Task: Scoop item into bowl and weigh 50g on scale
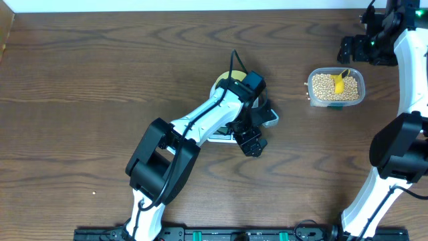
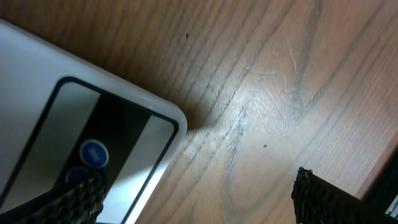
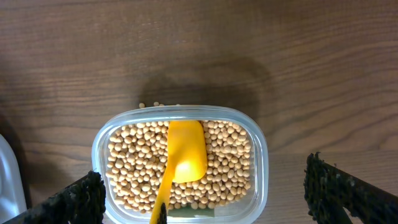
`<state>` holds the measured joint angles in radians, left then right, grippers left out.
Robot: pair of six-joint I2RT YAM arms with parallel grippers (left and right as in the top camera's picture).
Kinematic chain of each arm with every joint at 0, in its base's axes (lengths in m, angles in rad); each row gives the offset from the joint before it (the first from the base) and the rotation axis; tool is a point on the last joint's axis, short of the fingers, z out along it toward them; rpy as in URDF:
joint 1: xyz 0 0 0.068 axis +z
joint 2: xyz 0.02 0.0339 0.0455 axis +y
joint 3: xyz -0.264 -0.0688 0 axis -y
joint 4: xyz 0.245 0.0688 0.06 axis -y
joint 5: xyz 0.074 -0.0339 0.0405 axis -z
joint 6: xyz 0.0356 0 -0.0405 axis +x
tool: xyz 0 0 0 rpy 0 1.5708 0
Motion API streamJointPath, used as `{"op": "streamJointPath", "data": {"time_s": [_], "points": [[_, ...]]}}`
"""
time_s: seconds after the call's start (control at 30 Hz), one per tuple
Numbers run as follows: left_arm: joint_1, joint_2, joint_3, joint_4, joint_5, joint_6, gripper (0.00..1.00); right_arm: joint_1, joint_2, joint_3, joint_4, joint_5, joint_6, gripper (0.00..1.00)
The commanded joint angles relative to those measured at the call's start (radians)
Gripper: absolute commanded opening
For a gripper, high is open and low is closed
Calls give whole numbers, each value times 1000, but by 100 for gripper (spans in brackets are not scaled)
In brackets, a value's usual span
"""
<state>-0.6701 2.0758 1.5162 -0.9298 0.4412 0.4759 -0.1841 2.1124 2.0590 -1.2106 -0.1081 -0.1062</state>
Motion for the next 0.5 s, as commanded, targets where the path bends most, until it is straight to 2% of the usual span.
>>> {"op": "streamJointPath", "data": {"time_s": [0.0,0.17,0.47], "points": [[7,35,-1,-34,-35,10,98,1,3,14,0,1,1,99],[14,34,-7,-81,-138,10,98,1,3,14,0,1,1,99],[-10,34,-7,-64,-141,72,98,1,3,14,0,1,0,99]]}}
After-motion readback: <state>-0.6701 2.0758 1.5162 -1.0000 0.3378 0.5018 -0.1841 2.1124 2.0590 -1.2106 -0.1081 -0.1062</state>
